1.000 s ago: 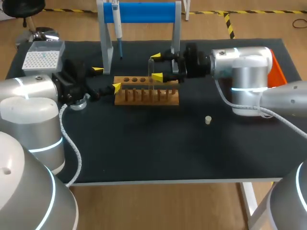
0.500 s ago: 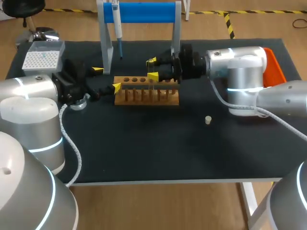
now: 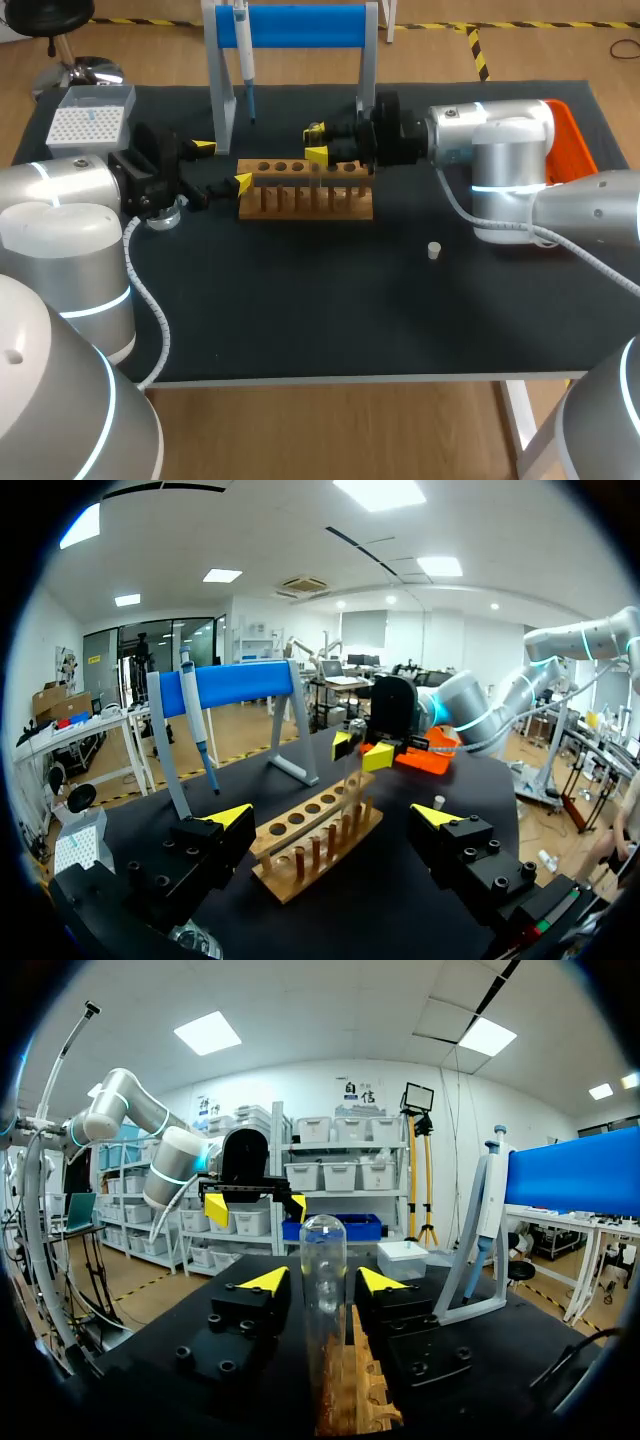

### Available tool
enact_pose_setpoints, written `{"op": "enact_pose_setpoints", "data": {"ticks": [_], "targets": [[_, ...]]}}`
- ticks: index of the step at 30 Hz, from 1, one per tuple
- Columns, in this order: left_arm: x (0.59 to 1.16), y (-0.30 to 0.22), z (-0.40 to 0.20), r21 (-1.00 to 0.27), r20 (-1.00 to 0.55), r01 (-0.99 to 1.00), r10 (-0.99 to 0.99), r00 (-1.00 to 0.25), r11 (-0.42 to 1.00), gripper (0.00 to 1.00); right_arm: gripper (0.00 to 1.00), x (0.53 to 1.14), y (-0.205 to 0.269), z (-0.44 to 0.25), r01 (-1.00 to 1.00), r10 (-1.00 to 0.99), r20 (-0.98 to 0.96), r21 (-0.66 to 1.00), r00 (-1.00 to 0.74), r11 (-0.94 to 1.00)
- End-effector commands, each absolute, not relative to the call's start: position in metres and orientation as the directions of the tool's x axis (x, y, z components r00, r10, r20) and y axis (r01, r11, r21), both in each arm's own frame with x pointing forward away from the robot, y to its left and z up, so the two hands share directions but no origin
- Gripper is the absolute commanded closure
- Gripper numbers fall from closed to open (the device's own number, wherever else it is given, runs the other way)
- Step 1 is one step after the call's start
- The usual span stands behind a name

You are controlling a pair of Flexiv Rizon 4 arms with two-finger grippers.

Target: Invert the test tube, pick up the pipette, mount the tip to pipette, aspirate from beaker and dispense into the tube, eject the tip, return the pipette, and cap with the stopper.

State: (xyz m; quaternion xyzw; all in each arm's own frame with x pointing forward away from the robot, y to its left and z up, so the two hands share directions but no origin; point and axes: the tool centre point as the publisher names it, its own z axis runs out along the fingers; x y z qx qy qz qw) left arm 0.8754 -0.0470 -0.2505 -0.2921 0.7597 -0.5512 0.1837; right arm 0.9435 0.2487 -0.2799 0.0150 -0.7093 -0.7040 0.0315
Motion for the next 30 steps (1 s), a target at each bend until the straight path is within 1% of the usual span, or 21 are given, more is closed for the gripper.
{"op": "enact_pose_setpoints", "data": {"ticks": [1, 3, 30], "targets": [[0.875, -0.048, -0.251, -0.945, 0.042, -0.24, -0.649, -0.76, 0.221, 0.0, 0.82, 0.943, 0.248, -0.28, 0.024, -0.066, 0.024, 1.0, -0.998, 0.008], [0.875, -0.048, -0.251, -0.945, 0.042, -0.24, -0.649, -0.76, 0.221, 0.0, 1.0, 0.943, 0.248, -0.279, 0.024, -0.065, 0.024, 1.0, -0.998, 0.009], [0.875, -0.048, -0.251, -0.945, 0.042, -0.24, -0.649, -0.76, 0.221, 0.0, 1.0, 0.942, 0.246, -0.246, 0.002, -0.068, 0.002, 1.0, -0.998, 0.003]]}}
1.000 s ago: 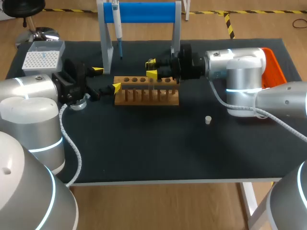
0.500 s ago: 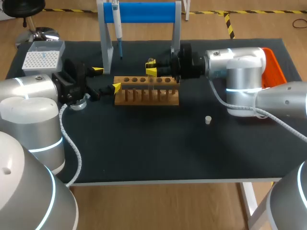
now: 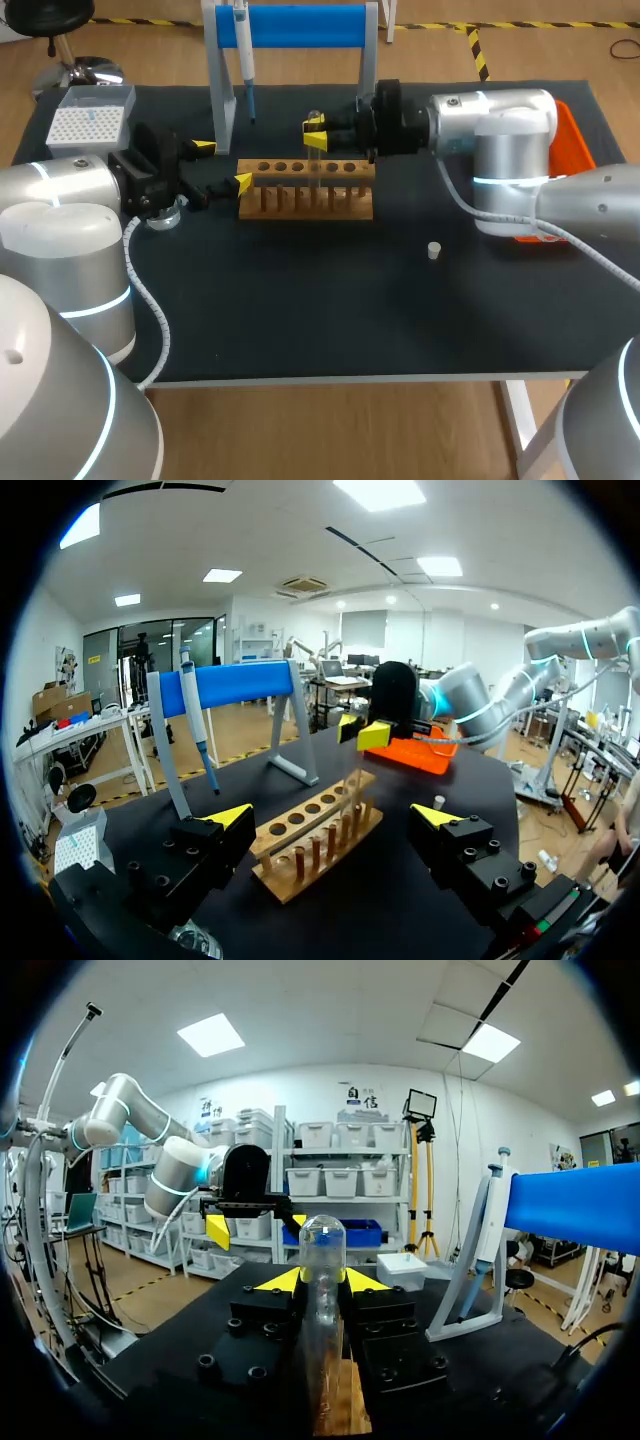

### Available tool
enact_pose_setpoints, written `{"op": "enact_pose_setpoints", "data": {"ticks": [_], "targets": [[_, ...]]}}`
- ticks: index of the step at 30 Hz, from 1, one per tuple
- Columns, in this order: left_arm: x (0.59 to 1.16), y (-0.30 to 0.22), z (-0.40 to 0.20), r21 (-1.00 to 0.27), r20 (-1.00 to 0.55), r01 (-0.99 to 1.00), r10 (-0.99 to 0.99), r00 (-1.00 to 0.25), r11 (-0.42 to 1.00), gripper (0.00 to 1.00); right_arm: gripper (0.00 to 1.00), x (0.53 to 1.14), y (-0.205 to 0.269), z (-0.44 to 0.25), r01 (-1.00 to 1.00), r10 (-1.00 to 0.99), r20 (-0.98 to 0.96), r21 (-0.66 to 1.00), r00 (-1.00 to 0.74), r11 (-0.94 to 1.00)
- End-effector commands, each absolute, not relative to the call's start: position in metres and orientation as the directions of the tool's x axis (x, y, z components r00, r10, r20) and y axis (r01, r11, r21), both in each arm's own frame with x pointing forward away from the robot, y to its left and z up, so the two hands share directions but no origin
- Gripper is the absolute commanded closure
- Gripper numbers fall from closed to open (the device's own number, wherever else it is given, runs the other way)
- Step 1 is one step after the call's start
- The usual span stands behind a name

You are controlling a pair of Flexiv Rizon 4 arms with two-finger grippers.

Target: Invert the test tube, pick up the pipette, mount the tip to pipette, aspirate from beaker and dispense into the tube, eject the tip, return the pipette, and cap with the stopper.

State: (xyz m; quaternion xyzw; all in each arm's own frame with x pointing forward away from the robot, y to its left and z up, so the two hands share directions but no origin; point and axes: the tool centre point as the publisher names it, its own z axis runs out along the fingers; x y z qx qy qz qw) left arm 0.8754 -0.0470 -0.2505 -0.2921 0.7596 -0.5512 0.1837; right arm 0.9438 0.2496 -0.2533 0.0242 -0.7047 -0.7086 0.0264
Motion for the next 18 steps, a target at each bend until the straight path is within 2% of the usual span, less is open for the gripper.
{"op": "enact_pose_setpoints", "data": {"ticks": [1, 18], "targets": [[0.875, -0.048, -0.251, -0.945, 0.042, -0.24, -0.649, -0.76, 0.221, 0.0, 1.0, 0.942, 0.246, -0.244, 0.0, -0.067, 0.0, 1.0, -0.998, 0.003], [0.875, -0.048, -0.251, -0.945, 0.042, -0.24, -0.649, -0.76, 0.221, 0.0, 1.0, 0.94, 0.246, -0.213, 0.014, -0.052, 0.014, 1.0, -0.999, -0.005]]}}
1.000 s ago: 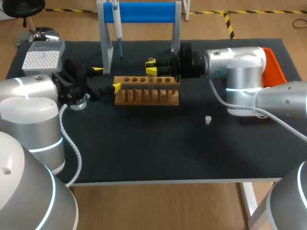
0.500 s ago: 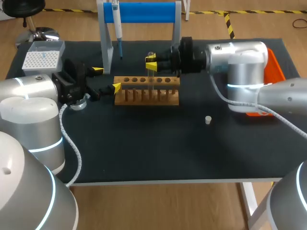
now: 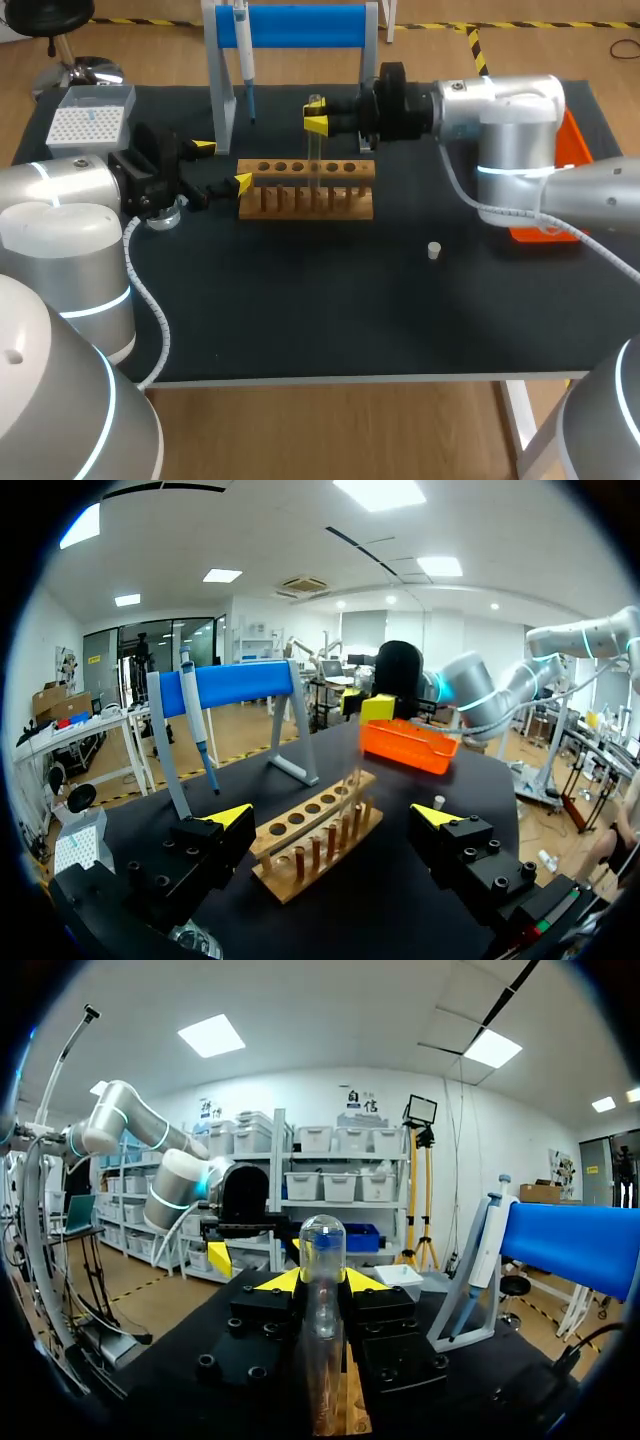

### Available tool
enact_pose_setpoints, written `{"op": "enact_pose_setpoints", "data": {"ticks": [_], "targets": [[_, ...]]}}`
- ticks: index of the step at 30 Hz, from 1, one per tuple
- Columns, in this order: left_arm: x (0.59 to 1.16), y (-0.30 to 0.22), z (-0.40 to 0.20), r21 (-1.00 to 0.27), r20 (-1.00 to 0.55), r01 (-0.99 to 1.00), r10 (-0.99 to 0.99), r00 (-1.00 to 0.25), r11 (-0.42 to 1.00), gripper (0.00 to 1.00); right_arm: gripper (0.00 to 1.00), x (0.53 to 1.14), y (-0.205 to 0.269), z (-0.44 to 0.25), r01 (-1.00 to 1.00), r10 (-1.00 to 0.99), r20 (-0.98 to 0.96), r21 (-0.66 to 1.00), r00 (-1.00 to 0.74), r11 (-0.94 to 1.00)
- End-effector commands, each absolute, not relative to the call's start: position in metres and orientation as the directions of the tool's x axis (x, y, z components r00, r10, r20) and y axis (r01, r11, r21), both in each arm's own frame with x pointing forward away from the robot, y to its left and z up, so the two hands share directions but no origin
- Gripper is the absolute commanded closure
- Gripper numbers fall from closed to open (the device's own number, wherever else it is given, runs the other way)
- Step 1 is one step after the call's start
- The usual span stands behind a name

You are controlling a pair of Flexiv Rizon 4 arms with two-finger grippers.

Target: Invert the test tube, pick up the pipette, mount the tip to pipette, aspirate from beaker and dispense into the tube, eject the tip, return the pipette, and cap with the stopper.

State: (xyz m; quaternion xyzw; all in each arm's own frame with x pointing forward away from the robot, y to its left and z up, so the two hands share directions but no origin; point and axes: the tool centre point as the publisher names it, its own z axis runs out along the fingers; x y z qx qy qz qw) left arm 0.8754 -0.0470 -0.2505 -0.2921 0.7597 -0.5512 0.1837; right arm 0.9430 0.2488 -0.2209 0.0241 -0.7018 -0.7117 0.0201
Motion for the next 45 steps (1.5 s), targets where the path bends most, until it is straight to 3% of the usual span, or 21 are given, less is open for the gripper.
{"op": "enact_pose_setpoints", "data": {"ticks": [1, 15, 35, 41, 45], "targets": [[0.875, -0.048, -0.251, -0.945, 0.042, -0.24, -0.649, -0.76, 0.221, 0.0, 1.0, 0.941, 0.246, -0.212, 0.022, -0.043, 0.022, 1.0, -0.999, -0.002], [0.875, -0.048, -0.251, -0.945, 0.042, -0.24, -0.649, -0.76, 0.221, 0.0, 1.0, 0.924, 0.226, -0.172, 0.073, -0.017, 0.072, 0.997, -0.997, -0.021], [0.875, -0.048, -0.251, -0.945, 0.042, -0.24, -0.649, -0.76, 0.221, 0.0, 1.0, 0.924, 0.226, -0.172, 0.073, -0.017, 0.072, 0.997, -0.997, -0.021], [0.875, -0.048, -0.251, -0.945, 0.042, -0.24, -0.649, -0.76, 0.221, 0.0, 1.0, 0.931, 0.218, -0.174, 0.422, 0.054, 0.418, 0.901, -0.907, 0.098], [0.875, -0.048, -0.251, -0.945, 0.042, -0.24, -0.649, -0.76, 0.221, 0.0, 1.0, 0.931, 0.215, -0.174, 0.64, 0.093, 0.633, 0.754, -0.768, 0.15]]}}
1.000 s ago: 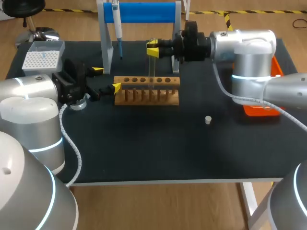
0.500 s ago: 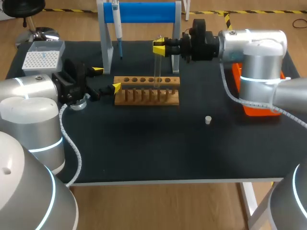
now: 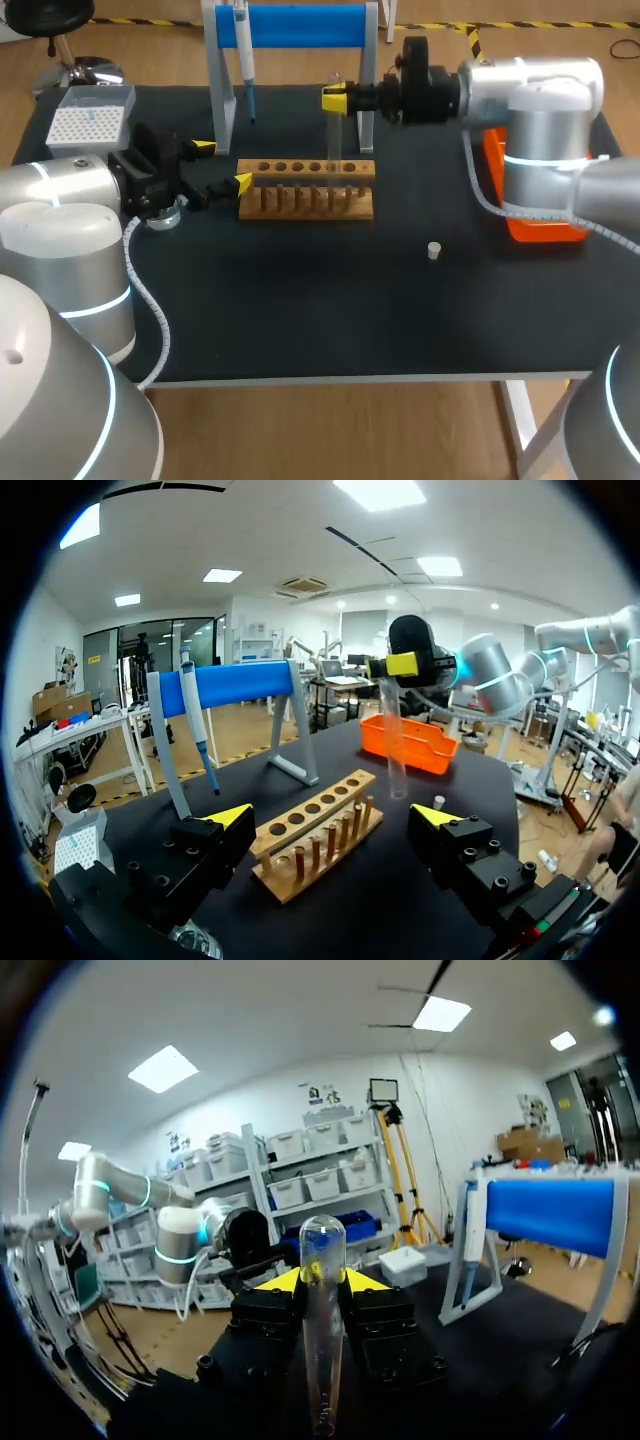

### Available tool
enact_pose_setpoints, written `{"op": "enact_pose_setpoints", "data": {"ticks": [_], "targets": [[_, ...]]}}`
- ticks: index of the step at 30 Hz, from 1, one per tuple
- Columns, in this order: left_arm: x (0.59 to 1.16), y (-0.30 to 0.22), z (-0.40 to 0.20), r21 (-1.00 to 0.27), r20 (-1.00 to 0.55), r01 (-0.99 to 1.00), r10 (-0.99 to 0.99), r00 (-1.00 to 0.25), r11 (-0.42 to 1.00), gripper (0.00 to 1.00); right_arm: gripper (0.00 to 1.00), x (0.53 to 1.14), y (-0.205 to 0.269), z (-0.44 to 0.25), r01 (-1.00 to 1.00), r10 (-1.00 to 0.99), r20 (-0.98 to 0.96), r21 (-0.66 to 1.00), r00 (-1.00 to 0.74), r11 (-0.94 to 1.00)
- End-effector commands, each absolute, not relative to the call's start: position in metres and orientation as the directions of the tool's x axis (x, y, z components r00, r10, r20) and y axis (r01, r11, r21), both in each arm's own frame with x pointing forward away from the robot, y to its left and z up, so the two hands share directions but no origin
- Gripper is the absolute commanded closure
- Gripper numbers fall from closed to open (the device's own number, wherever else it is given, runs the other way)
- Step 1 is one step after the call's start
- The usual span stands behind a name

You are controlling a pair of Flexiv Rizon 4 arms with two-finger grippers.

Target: Invert the test tube, pick up the pipette, mount the tip to pipette, aspirate from beaker and dispense into the tube, eject the tip, return the pipette, and cap with the stopper.

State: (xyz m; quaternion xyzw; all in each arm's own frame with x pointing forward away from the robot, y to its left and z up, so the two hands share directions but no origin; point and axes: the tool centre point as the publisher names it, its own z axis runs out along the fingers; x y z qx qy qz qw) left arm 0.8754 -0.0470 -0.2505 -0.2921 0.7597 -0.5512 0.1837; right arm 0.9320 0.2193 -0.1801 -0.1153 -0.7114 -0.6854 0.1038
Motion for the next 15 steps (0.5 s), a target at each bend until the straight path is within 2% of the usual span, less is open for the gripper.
{"op": "enact_pose_setpoints", "data": {"ticks": [1, 7, 15], "targets": [[0.8752, -0.048, -0.2513, -0.945, 0.042, -0.24, -0.649, -0.76, 0.221, 0.0, 1.0, 0.9312, 0.2138, -0.1743, 0.706, 0.106, 0.699, 0.689, -0.707, 0.163], [0.8752, -0.048, -0.2513, -0.945, 0.042, -0.24, -0.649, -0.76, 0.221, 0.0, 1.0, 0.9353, 0.2116, -0.1738, 0.883, 0.147, 0.872, 0.456, -0.468, 0.109], [0.8752, -0.048, -0.2513, -0.945, 0.042, -0.24, -0.649, -0.76, 0.221, 0.0, 1.0, 0.9383, 0.2126, -0.1745, 0.985, 0.105, 0.98, 0.161, -0.167, 0.065]]}}
